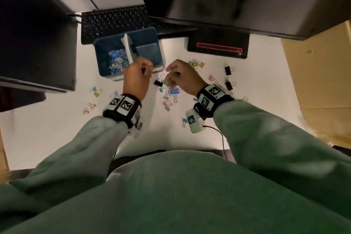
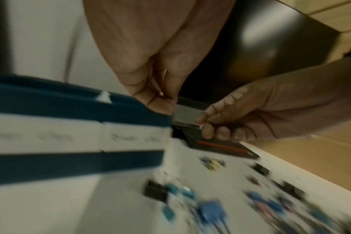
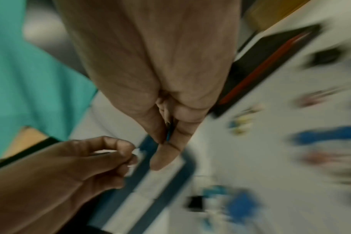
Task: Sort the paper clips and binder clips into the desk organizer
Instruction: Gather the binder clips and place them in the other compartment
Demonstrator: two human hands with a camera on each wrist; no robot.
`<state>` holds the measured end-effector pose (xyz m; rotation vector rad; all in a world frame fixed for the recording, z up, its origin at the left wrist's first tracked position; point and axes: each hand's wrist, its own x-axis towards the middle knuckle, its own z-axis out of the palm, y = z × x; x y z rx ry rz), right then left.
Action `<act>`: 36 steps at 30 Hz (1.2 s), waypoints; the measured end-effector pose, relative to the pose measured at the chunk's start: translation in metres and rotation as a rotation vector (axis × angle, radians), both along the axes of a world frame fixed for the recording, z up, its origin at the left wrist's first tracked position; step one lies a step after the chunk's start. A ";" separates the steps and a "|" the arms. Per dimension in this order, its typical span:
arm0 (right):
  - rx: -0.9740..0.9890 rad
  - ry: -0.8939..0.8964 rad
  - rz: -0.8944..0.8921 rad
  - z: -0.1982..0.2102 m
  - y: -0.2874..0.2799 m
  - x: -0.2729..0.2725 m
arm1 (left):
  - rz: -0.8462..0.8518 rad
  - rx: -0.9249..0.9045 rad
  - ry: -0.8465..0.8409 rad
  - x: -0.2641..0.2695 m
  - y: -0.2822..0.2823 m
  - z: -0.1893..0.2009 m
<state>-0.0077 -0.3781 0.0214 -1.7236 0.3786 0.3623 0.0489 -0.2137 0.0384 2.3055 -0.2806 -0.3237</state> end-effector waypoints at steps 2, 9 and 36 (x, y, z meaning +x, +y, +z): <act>0.017 -0.087 0.039 0.016 0.034 0.040 | 0.136 0.021 -0.087 0.025 0.026 0.005; -0.353 -0.104 0.235 0.042 0.107 0.112 | 0.277 0.226 -0.132 0.070 0.078 0.000; -0.954 0.058 -0.132 -0.031 -0.071 -0.115 | -0.227 0.220 0.069 -0.043 -0.007 -0.092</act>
